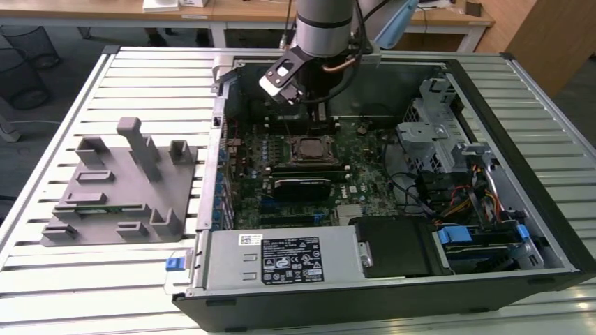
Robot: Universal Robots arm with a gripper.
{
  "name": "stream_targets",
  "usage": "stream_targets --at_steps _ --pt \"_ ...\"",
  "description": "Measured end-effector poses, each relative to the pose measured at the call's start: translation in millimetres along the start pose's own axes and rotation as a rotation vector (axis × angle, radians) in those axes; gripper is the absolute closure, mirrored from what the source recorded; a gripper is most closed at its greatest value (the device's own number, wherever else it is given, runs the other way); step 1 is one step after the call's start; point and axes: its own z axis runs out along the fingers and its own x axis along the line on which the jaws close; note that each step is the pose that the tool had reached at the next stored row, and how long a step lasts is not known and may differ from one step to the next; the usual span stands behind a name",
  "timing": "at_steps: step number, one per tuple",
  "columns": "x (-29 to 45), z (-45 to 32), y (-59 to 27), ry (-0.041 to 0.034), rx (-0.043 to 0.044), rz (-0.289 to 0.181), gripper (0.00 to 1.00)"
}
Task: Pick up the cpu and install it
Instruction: 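Install the first cpu locking lever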
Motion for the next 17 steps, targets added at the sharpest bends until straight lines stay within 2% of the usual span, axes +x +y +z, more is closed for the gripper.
stream_targets --at_steps 8,10,14,17 --pt "-0.2 -17.4 0.5 -0.0001 0.0001 0.000 0.89" --pt "-0.2 -17.9 0.5 -0.0009 -0.0001 -0.002 0.89" --pt "-0.2 -17.9 0.3 -0.0059 -0.0003 -0.061 0.89" --pt "-0.2 -17.4 0.3 -0.0058 -0.0010 -0.116 0.89"
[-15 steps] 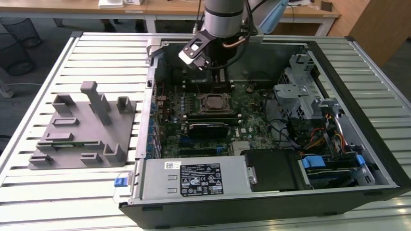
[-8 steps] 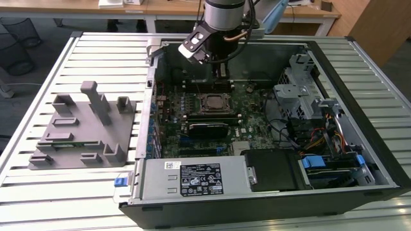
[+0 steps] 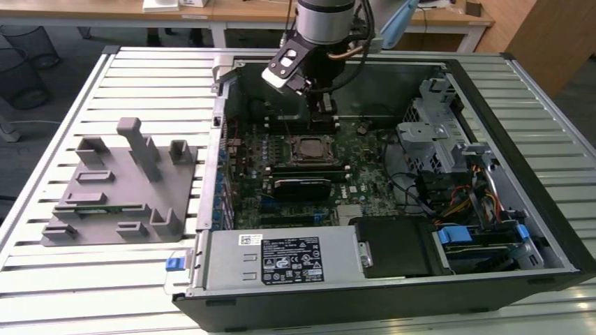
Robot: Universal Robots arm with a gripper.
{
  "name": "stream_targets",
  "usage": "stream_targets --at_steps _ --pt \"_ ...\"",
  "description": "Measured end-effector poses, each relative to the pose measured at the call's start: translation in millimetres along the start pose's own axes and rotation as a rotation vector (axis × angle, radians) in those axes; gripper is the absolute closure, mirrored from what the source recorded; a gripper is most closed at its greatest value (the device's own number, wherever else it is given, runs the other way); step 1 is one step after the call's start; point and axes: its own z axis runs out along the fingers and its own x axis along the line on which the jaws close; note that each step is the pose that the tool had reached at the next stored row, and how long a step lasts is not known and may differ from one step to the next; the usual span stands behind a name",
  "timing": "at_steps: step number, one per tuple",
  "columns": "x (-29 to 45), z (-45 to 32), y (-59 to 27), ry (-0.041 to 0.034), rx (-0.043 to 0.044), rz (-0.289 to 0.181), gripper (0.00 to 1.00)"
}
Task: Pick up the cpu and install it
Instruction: 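Install the first cpu locking lever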
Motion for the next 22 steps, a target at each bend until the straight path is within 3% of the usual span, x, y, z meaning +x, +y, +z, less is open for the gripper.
stream_targets --at_steps 10,22 --pt "0.6 0.9 -3.8 0.0020 -0.0022 -0.096 0.89" --pt "0.6 1.8 -4.0 0.0074 -0.0071 -0.310 0.89"
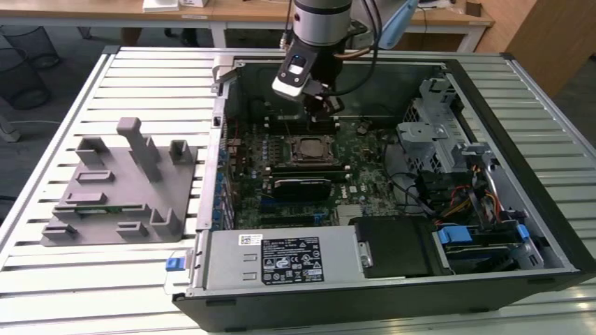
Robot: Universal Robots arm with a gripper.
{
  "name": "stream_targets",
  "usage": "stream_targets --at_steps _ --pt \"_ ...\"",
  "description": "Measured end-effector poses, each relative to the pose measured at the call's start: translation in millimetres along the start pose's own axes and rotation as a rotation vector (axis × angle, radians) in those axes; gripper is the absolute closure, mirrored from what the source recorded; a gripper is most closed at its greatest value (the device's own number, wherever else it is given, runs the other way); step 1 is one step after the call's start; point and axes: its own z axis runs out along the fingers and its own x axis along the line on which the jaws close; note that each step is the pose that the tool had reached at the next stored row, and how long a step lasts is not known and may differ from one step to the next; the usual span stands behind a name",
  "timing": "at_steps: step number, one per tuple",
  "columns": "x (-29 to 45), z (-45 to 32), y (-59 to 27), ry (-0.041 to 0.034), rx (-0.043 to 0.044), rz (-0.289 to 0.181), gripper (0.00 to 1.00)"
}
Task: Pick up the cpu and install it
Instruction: 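Install the first cpu locking lever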
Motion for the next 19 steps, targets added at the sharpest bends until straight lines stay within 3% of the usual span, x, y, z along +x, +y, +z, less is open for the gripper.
stream_targets --at_steps 19 --pt "0.0 1.7 -0.1 0.0086 -0.0078 -0.345 0.89"
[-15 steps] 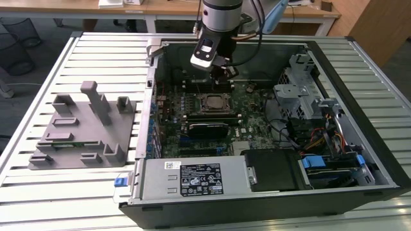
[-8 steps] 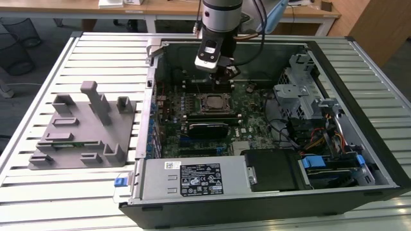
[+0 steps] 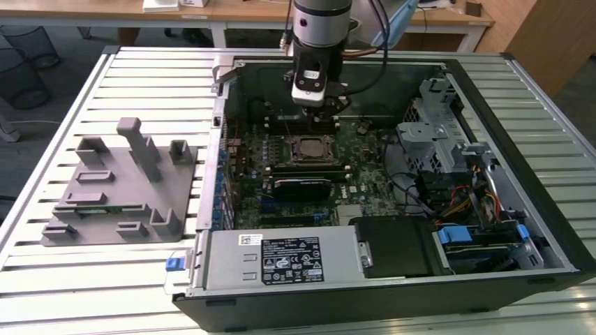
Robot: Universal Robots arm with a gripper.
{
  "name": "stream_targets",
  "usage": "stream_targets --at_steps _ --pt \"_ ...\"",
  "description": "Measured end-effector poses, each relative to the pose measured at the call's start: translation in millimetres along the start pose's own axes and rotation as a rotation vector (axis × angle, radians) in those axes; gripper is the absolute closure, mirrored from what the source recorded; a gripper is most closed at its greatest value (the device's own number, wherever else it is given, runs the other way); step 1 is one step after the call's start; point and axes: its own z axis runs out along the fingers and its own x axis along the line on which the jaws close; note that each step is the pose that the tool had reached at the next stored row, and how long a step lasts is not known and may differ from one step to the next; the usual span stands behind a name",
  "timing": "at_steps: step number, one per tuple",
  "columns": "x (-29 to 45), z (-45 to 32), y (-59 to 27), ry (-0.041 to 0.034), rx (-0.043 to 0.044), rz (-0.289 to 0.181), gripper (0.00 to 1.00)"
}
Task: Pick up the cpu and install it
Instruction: 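Install the first cpu locking lever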
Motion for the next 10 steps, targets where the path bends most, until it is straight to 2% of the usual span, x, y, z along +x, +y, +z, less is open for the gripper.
stream_targets --at_steps 10 --pt "0.0 1.0 -0.1 0.0045 -0.0041 -0.181 0.89"
